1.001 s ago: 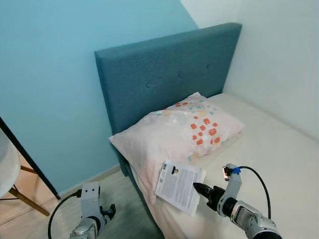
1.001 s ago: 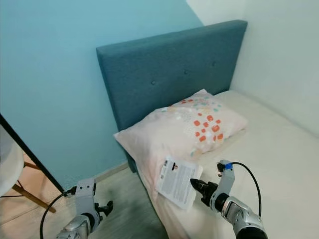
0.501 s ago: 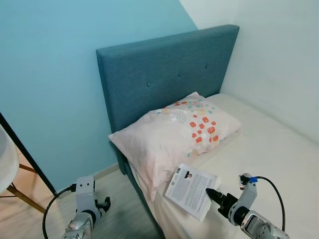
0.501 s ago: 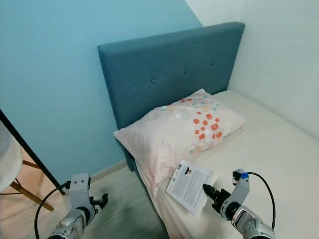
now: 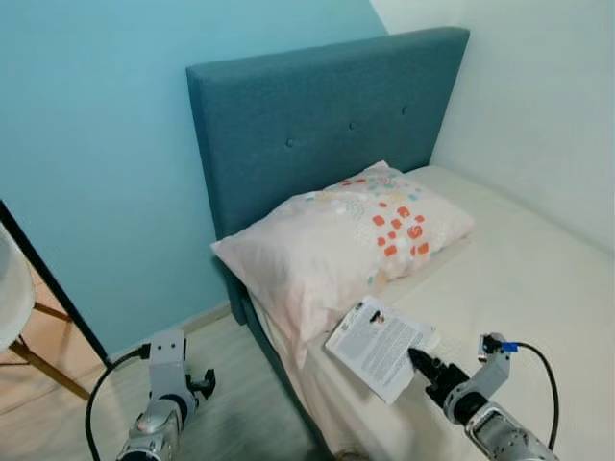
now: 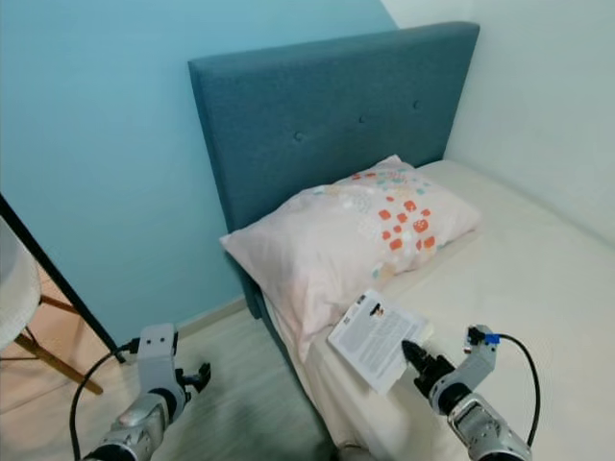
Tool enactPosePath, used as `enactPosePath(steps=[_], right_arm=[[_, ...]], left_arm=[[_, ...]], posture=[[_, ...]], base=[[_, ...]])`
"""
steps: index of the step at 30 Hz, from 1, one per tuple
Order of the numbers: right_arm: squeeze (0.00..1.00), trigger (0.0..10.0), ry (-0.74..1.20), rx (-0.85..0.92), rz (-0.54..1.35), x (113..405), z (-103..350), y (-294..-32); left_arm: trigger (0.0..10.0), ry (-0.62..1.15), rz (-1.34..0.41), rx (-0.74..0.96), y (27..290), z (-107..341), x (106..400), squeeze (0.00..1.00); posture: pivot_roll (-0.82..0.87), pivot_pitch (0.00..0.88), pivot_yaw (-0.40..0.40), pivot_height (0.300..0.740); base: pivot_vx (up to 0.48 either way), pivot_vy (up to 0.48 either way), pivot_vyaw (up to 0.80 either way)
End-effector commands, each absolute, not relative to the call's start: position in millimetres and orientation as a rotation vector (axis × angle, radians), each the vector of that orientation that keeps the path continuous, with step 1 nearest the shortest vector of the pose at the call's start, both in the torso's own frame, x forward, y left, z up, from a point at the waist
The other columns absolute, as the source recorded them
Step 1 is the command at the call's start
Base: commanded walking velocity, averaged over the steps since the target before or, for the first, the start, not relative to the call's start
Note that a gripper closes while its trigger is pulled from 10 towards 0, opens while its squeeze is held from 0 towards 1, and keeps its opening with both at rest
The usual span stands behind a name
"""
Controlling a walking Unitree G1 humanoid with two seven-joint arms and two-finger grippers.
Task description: Clean up the room
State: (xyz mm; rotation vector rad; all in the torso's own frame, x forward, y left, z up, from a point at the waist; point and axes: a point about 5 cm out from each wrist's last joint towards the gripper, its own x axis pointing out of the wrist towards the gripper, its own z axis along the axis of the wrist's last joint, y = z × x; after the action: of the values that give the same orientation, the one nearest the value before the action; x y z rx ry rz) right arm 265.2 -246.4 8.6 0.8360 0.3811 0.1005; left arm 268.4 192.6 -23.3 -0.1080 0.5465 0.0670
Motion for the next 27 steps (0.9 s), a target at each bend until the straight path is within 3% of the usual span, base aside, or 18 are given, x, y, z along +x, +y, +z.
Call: enactPosePath(steps=[1, 11, 14, 16, 21, 27], right_arm=[[0.00, 10.0, 0.353, 0.854, 0.080, 266.7, 9.4, -247.3], [0.00, 10.0, 0.413, 0.875, -0.015, 259.2, -6.2, -243.8], [0.00, 10.0, 0.571, 0.821, -0.146, 243.8, -26.0, -245.7], [0.00, 10.0, 0.571, 0.821, -0.146, 243.8, -26.0, -245.7], [0.00, 10.0, 0.605, 0.768, -0.262, 239.1, -28.8, -258.7], [0.00, 10.0, 0.501, 0.730, -0.382, 245.4, -13.8, -287.0]], left_arm=[[10.0, 0.555, 0.070, -0.098, 196.1, -24.5, 266.4, 0.00], [10.0, 0.551, 0.071, -0.090, 199.4, -23.3, 267.0, 0.00], [10.0, 0.552, 0.068, -0.084, 200.9, -23.1, 266.8, 0.00], [10.0, 0.552, 0.068, -0.084, 200.9, -23.1, 266.8, 0.00], [10.0, 0.553, 0.065, -0.079, 202.2, -23.4, 266.1, 0.00], [10.0, 0.557, 0.061, -0.070, 203.2, -24.3, 264.5, 0.00]], posture=[[-0.07, 0.046, -0.004, 0.605], [-0.06, 0.046, 0.003, 0.585], [-0.05, 0.048, 0.009, 0.585], [-0.05, 0.048, 0.009, 0.585], [-0.05, 0.050, 0.013, 0.585], [-0.04, 0.051, 0.013, 0.585]], base=[[0.000, 0.000, 0.00], [0.000, 0.000, 0.00], [0.000, 0.000, 0.00], [0.000, 0.000, 0.00], [0.000, 0.000, 0.00], [0.000, 0.000, 0.00]])
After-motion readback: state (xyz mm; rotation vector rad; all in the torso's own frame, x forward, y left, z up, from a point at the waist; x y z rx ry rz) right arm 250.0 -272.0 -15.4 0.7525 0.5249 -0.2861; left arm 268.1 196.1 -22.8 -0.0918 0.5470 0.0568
